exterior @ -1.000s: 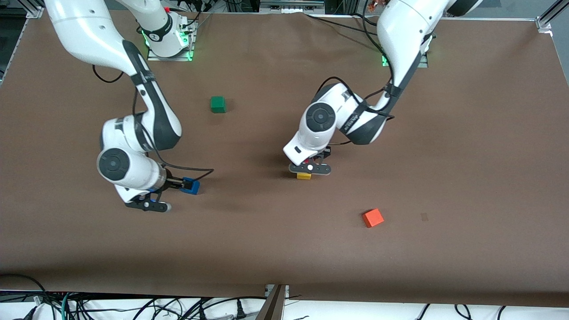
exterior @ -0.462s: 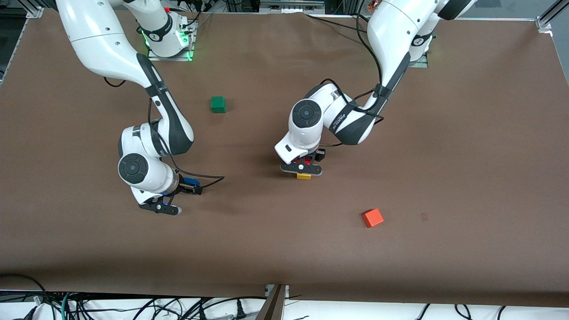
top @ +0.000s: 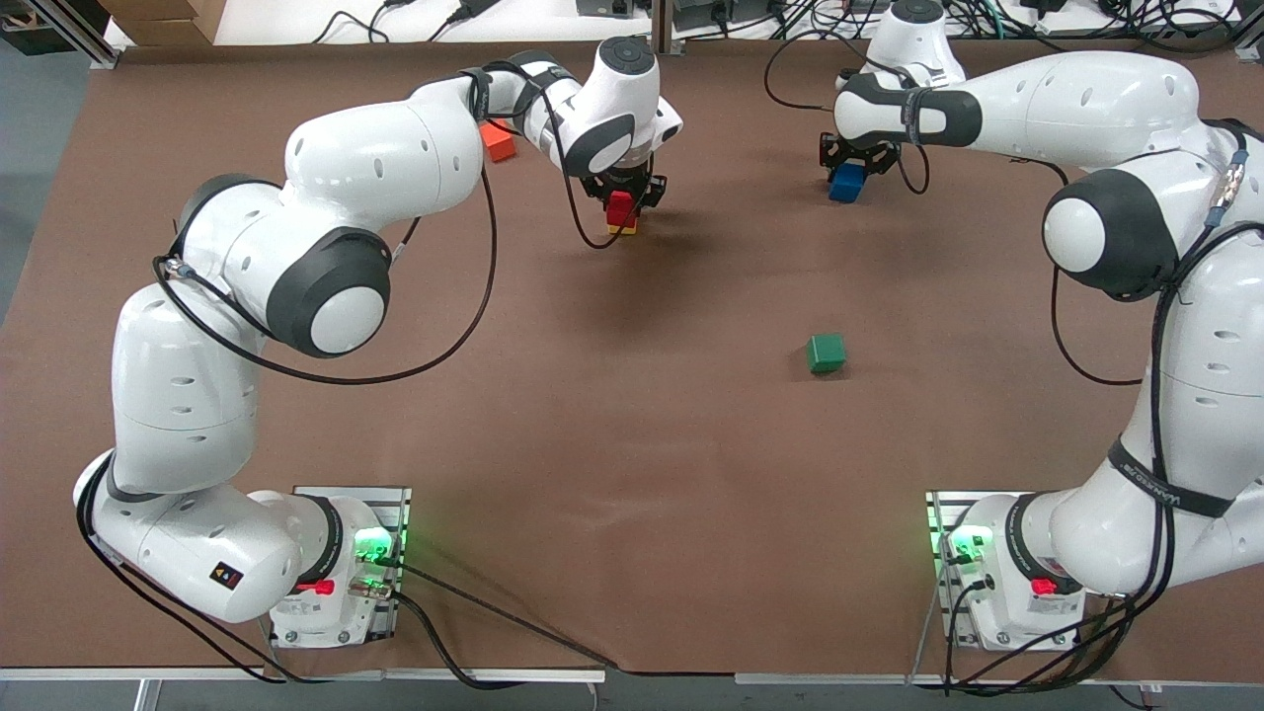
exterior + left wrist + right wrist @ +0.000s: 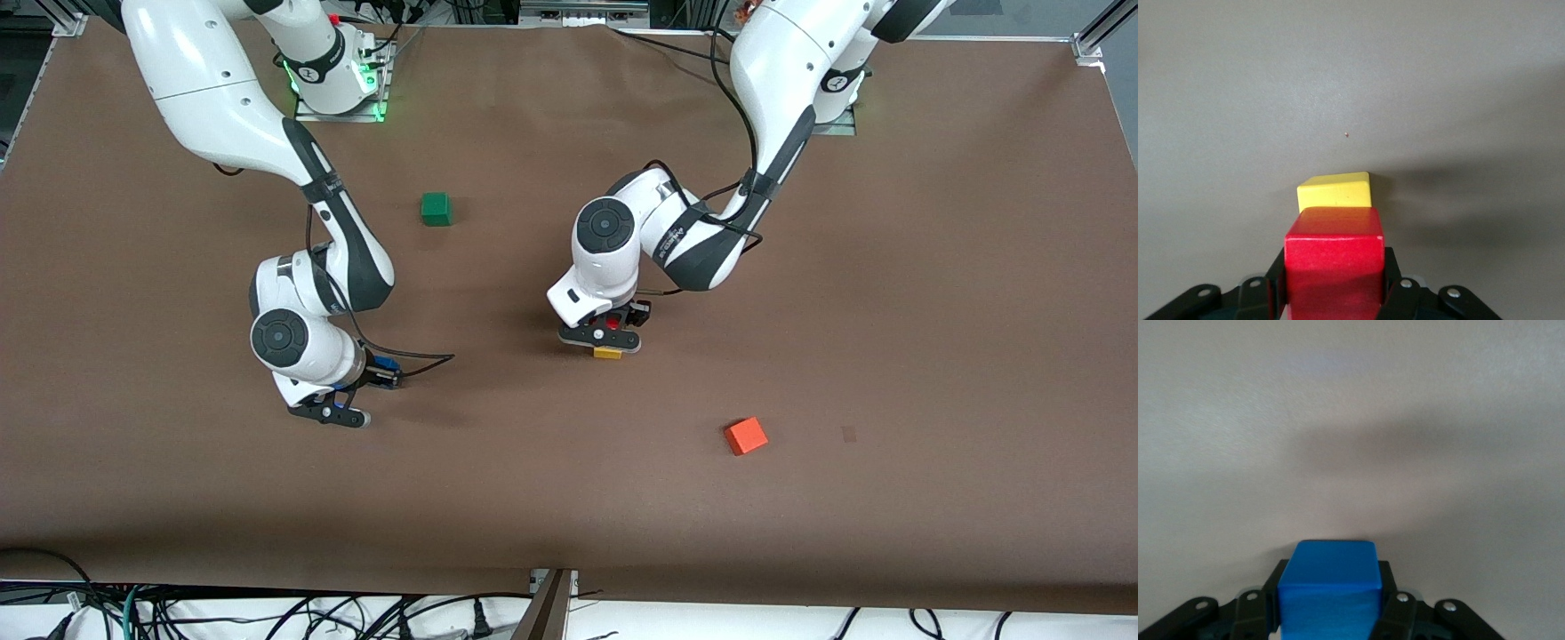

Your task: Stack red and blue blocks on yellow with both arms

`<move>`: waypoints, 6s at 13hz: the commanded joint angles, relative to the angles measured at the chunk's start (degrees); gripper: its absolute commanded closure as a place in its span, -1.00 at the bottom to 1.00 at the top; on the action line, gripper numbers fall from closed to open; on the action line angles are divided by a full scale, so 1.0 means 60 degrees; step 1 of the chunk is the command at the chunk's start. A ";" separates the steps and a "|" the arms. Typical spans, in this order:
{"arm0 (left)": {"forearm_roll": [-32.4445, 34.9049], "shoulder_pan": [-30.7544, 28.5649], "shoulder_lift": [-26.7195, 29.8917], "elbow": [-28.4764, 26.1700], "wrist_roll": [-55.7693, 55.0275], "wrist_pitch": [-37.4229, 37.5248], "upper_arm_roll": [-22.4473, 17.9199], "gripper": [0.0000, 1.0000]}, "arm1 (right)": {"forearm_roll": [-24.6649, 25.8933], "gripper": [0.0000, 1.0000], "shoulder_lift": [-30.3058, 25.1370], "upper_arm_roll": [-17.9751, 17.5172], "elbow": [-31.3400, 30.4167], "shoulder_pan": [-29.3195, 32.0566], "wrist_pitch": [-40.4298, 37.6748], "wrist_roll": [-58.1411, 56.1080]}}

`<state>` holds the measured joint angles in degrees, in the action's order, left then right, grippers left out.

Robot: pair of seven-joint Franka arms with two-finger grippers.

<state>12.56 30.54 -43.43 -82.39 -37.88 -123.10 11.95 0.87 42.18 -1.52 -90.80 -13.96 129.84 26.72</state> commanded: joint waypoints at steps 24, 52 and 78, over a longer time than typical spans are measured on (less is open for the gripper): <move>-0.0144 -0.1718 0.0674 0.1719 -0.0161 0.1283 -0.0014 -1.00 | -0.0556 0.10 -0.0234 -0.0714 0.4044 -0.2050 -0.3038 0.1460; -0.1873 -0.6510 0.5041 0.0782 0.5420 0.6176 -0.0995 -1.00 | -0.0014 -0.25 0.2037 -0.0113 0.5670 -0.4836 -0.0825 0.3412; -0.1961 -0.6510 0.4983 0.0797 0.5390 0.6176 -0.1010 -1.00 | -0.0937 -1.00 -0.6826 0.1147 -0.0804 0.0389 -0.5688 -0.3350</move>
<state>2.21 -8.27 -13.58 -77.87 -6.48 -86.28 5.95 -4.68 4.91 6.14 -88.83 -15.96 92.61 11.52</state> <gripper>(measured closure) 0.000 0.000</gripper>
